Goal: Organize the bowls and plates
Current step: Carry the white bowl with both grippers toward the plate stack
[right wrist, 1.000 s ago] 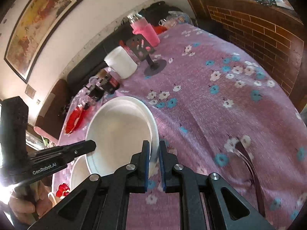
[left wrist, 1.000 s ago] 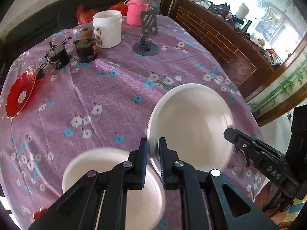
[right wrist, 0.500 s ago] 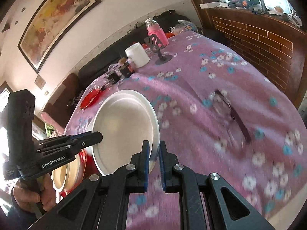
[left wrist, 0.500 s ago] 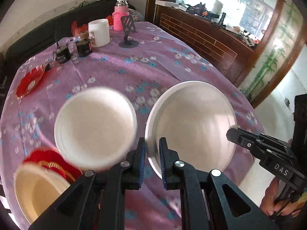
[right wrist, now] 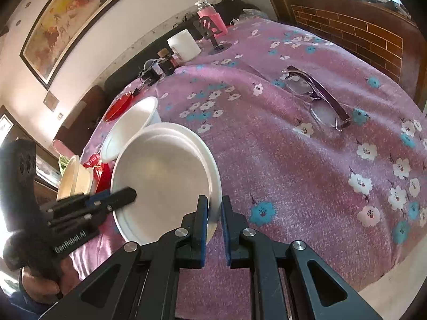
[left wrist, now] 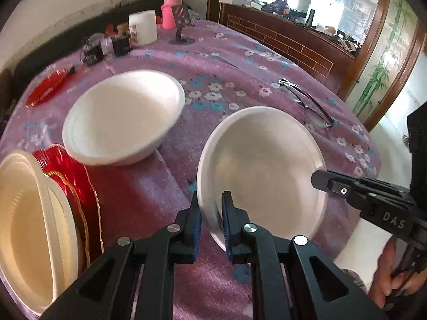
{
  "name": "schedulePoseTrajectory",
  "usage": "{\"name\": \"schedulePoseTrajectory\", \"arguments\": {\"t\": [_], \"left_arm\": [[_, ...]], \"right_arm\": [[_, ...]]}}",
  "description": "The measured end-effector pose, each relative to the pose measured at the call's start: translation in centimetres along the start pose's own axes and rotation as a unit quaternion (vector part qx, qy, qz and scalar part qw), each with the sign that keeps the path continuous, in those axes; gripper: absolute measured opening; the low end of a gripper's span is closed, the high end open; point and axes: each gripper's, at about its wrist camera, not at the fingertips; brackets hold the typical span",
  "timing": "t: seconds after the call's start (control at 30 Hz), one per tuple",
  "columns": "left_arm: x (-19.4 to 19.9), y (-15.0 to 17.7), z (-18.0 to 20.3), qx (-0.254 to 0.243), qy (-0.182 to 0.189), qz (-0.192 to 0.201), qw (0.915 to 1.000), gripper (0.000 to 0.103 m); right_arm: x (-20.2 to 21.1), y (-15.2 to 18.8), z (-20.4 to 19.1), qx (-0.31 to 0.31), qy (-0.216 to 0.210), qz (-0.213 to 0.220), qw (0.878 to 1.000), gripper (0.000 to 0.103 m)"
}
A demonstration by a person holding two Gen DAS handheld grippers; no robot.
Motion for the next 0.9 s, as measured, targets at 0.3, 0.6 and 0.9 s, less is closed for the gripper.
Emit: {"name": "schedulePoseTrajectory", "arguments": {"t": [0.3,0.6,0.9], "left_arm": [[-0.4,-0.1,-0.5,0.01,0.019,0.016,0.9997,0.014],[-0.8,-0.1,-0.1,-0.006,0.014,0.024,0.9996,0.014],[2.3,-0.3,-0.4,-0.01,0.005,0.068,0.9976,0.014]], "right_arm": [[-0.1,0.0,0.1,0.005,0.004,0.003,1.0,0.014],[0.1,0.1,-0.3,0.012,0.018,0.014,1.0,0.013],[1.9,-0.7,-1.6,0.023,0.0,0.04,0.999,0.012]]}}
Point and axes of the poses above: each gripper's, at about its wrist camera, not at the fingertips, and x roughly against the way its jaws point, z to its right, y to its underside, and after that the axes turned 9 degrees about y, right-handed
